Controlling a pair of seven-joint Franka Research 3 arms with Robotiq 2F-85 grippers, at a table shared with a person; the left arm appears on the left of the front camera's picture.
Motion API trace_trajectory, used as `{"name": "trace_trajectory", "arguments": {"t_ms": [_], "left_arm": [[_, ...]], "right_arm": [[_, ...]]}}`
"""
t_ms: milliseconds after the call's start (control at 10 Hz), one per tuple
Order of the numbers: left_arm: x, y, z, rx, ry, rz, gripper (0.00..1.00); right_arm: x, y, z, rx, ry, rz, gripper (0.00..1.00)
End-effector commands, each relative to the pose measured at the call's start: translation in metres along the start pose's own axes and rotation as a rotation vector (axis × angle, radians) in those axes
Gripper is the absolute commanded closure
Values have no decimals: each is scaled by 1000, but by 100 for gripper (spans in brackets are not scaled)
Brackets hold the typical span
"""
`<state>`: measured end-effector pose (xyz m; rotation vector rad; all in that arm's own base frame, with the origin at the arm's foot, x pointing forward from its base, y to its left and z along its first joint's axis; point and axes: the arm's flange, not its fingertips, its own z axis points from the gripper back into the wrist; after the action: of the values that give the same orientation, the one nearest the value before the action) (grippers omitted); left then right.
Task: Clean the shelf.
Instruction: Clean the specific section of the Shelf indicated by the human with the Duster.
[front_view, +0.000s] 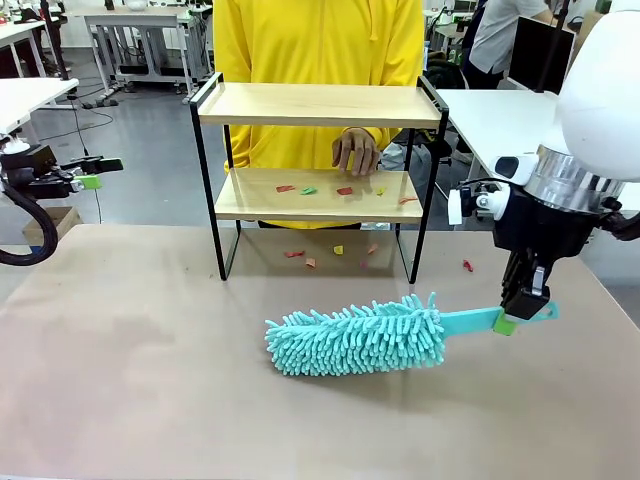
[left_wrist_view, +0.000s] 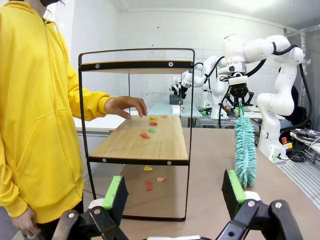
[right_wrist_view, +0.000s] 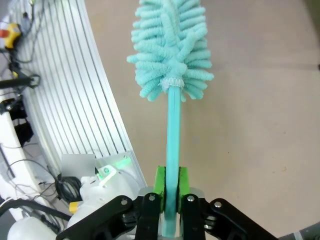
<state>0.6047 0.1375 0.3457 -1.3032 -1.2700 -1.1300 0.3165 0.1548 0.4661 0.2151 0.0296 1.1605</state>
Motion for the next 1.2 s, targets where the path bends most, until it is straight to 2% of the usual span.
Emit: {"name": "trace_trajectory", "arguments": {"t_ms": [0,400,500,600,700,800,900,1100], "left_arm": [[2,-2,-1,1,-2,-10,0],[2,-2,-1,1,-2,-10,0],[2,-2,-1,1,-2,-10,0],[2,-2,-1,1,-2,-10,0],[2,-2,-1,1,-2,-10,0],[2,-2,-1,1,-2,-10,0],[2,-2,-1,1,-2,-10,0],[2,-2,-1,1,-2,-10,0]], "right_arm": [[27,20,19,-26,-118,-68,87],[98,63,63,5,-395,-542,87],[116,74,70,-8,-451,-611,87],[134,83,73,-15,-494,-625,87],[151,85,73,-79,-507,-697,87],[164,88,71,-76,-521,-737,87],[132,89,79,5,-486,-638,87],[132,89,79,5,-486,-638,87]]}}
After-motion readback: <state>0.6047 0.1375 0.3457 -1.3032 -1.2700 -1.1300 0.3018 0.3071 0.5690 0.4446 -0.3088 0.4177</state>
